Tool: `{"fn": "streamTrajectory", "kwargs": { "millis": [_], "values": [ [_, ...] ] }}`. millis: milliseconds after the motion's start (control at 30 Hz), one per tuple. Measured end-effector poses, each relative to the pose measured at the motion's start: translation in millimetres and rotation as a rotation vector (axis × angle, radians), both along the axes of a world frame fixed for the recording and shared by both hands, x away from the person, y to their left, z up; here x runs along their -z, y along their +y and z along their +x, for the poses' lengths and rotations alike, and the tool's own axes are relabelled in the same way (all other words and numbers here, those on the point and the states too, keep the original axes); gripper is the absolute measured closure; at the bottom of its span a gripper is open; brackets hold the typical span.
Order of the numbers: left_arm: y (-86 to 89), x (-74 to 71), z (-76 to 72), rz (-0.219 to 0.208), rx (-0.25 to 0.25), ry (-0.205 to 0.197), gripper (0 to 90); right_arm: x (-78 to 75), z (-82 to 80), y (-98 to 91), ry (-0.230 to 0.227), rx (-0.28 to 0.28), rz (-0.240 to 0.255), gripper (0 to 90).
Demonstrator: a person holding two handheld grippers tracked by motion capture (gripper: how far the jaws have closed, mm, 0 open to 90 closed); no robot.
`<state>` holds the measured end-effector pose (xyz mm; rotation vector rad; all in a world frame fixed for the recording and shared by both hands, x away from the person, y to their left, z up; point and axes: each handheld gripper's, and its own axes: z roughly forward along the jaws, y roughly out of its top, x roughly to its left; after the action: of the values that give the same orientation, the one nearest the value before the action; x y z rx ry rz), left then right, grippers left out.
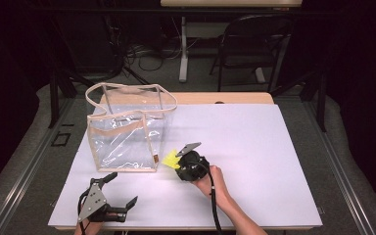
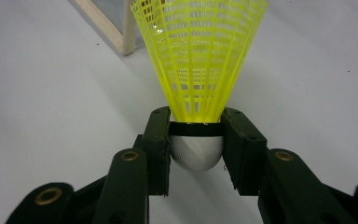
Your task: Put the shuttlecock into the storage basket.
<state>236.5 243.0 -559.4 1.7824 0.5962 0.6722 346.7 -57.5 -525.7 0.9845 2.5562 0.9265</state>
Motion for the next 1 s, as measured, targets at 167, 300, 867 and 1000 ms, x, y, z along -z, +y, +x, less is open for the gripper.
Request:
{"fn": "streamTrajectory", "kwargs": {
  "millis": [167,300,867,1000],
  "values": [
    [-0.1,0.0,0.0,-0.001,0.0,-0.001,0.0,-3.0,0.6,-3.0,-0.003,0.006,0.004,64.2],
    [-0.1,0.0,0.0,0.0,0.0,0.0,0.0,-5.5,0.9,-5.8,-0.007,0.009,0.007,64.2],
    [0.1,0.1,0.2,-0.004,-0.002,0.001,0.0,-8.9,2.6,-14.1,-0.016,0.009,0.002,64.3],
    [0.1,0.1,0.1,-0.002,-0.002,0.002,0.0,-11.1,3.2,-17.2,-0.022,0.02,0.008,64.3]
  ]
}}
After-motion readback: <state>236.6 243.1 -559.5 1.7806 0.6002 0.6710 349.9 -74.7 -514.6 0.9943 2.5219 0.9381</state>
